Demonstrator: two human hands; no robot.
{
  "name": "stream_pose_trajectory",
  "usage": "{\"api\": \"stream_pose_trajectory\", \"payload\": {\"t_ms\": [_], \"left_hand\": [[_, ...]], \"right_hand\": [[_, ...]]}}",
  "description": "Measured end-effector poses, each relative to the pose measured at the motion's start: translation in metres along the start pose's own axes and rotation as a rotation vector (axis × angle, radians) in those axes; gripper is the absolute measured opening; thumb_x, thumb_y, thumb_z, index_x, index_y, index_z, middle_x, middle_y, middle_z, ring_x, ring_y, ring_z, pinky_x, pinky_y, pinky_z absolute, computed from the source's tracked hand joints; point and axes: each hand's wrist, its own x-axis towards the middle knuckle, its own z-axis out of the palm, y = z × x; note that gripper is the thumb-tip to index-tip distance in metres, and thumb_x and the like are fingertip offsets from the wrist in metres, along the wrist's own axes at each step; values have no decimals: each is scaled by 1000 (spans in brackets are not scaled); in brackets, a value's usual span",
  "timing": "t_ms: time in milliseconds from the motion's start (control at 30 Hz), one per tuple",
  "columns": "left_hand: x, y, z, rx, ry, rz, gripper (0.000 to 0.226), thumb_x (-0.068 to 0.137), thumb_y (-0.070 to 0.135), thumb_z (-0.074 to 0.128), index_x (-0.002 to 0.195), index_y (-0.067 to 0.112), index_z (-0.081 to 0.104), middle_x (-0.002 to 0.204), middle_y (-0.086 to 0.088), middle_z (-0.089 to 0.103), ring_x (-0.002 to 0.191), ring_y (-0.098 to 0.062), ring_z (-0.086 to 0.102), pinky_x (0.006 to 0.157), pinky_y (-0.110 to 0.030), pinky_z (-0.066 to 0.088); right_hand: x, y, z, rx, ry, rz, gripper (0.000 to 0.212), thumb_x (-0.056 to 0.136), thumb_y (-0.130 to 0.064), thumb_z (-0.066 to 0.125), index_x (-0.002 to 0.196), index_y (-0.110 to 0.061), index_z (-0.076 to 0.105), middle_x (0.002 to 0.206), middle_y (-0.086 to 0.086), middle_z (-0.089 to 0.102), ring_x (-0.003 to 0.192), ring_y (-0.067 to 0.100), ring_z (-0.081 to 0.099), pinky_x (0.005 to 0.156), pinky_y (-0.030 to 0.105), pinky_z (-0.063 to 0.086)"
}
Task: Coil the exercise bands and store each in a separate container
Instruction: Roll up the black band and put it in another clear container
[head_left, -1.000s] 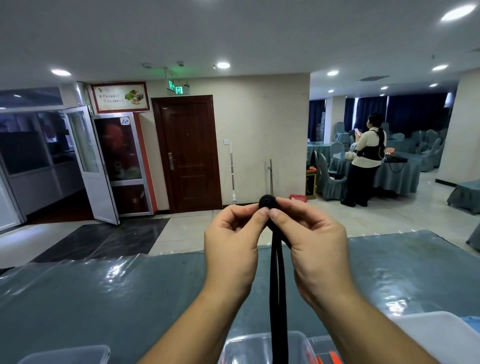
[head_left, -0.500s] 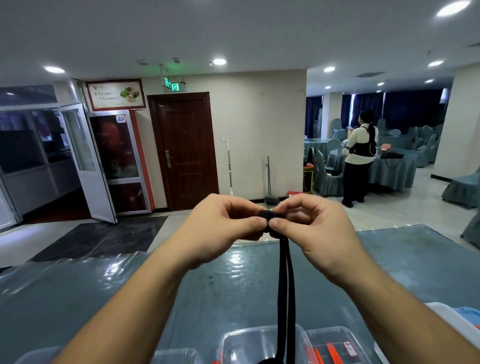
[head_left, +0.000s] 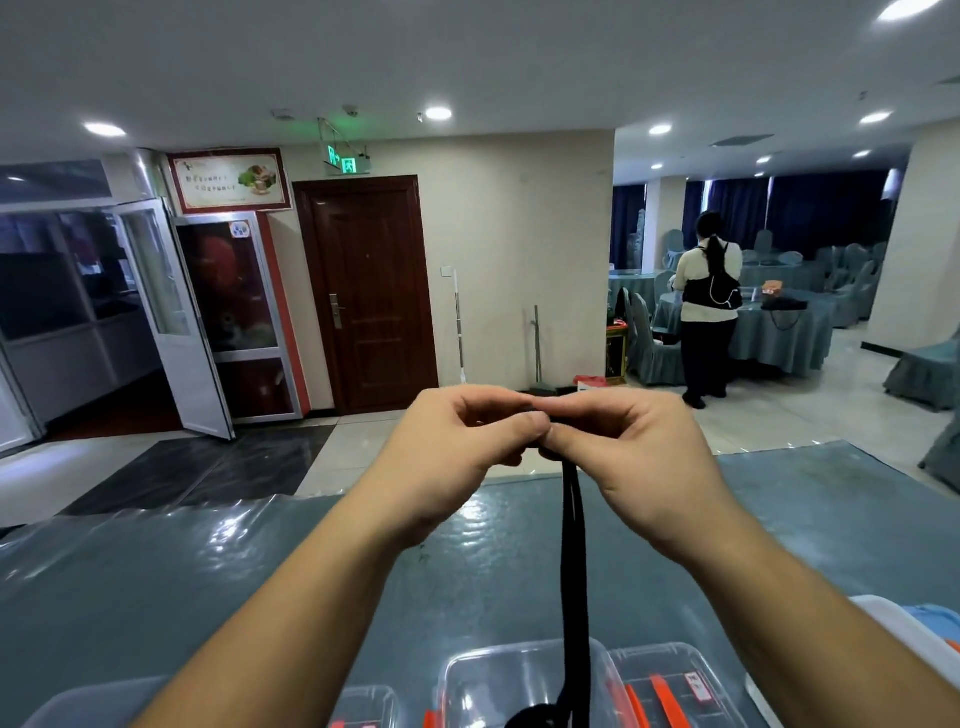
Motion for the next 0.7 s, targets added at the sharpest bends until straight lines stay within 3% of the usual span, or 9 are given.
{"api": "stream_pose_trajectory", "payload": {"t_ms": [100,333,433,533,633,700], "left_hand": [[2,4,-3,-30,19,4,13,89,5,77,102,7,82,91,-13,80,82,-15,76,75,-22,60],[-1,-2,19,-507,102,-88,15,92,1,70,104,-1,78,103,-19,79,93,-23,78,78,-23,60],[2,0,6,-219,52,-89,13,91,2,73,103,0,77,94,-14,79,85,-17,75,74,-24,61],[6,7,-9,82,-48,-66,10,90,5,76,99,6,80,88,-12,80,78,-13,74,68,-21,55],[7,11,-7,-115,-4,-75,14,91,0,73,103,-4,77,91,-16,79,78,-15,73,70,-19,57],[4,11,3,-299,49,-81,15,93,-1,69,105,-6,75,92,-15,78,80,-15,74,71,-19,58]], "right_hand": [[2,-1,-1,7,20,13,29,83,-2,85,102,-24,79,94,1,83,92,17,80,83,31,64],[0,6,2,61,129,-107,35,89,-3,79,106,-33,82,101,-6,83,98,14,79,85,23,61],[2,0,-7,2,40,-46,40,88,4,78,98,-34,84,94,-5,83,90,14,80,79,21,61],[6,-6,-16,-92,-94,-5,34,85,-1,80,99,-32,84,90,-3,83,88,17,80,80,28,64],[7,-5,-14,3,7,-32,25,83,-6,83,96,-28,81,91,3,83,87,23,80,81,36,66],[6,-3,-9,79,72,-76,26,85,-9,82,102,-29,83,97,2,83,93,22,80,84,34,64]]}}
